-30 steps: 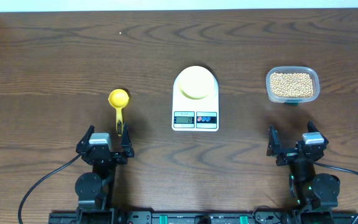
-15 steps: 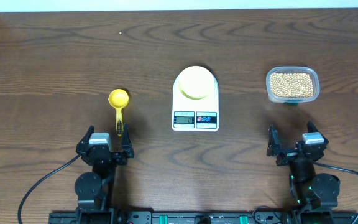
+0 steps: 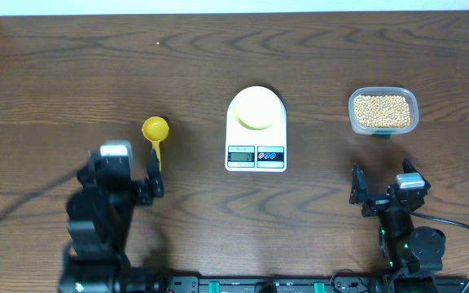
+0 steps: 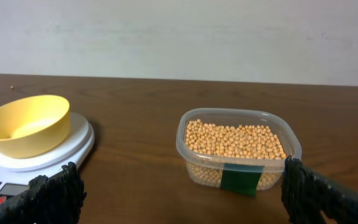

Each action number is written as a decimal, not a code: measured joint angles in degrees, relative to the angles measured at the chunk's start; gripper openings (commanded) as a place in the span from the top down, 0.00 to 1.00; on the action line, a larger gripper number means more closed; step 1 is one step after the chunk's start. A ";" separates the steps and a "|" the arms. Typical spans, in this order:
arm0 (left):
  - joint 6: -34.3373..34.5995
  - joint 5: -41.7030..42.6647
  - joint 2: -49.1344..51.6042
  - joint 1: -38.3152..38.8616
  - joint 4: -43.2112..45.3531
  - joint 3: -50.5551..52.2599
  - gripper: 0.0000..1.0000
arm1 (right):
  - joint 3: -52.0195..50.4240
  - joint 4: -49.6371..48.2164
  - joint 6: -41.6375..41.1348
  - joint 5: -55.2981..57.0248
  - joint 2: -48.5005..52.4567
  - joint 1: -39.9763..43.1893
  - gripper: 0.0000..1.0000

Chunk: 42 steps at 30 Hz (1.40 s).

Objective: Scoop item into bowl and weigh 50g on scale
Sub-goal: 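Move the left gripper over the yellow scoop's handle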

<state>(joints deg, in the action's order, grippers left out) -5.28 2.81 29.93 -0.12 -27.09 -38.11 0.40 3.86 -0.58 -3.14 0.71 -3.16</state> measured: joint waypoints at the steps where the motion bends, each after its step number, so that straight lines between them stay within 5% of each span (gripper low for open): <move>1: -0.37 -0.02 3.30 0.00 -2.47 -3.78 0.08 | 0.00 -0.02 0.00 0.00 0.00 0.00 0.01; 11: -1.62 -0.24 36.92 -0.04 -32.59 -44.13 0.08 | 0.00 -0.02 0.00 0.00 -0.02 0.00 0.01; 17: -0.96 -0.22 50.21 -0.57 -43.01 -56.98 0.08 | 0.00 0.02 0.00 0.00 -0.02 0.00 0.01; 42: -0.72 -0.20 75.60 -3.54 -42.86 -58.47 0.08 | 0.00 0.02 0.00 0.00 -0.02 0.00 0.01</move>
<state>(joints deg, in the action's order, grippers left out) -6.00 2.61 105.54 -3.66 -69.95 -96.57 0.40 3.88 -0.58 -3.14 0.69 -3.16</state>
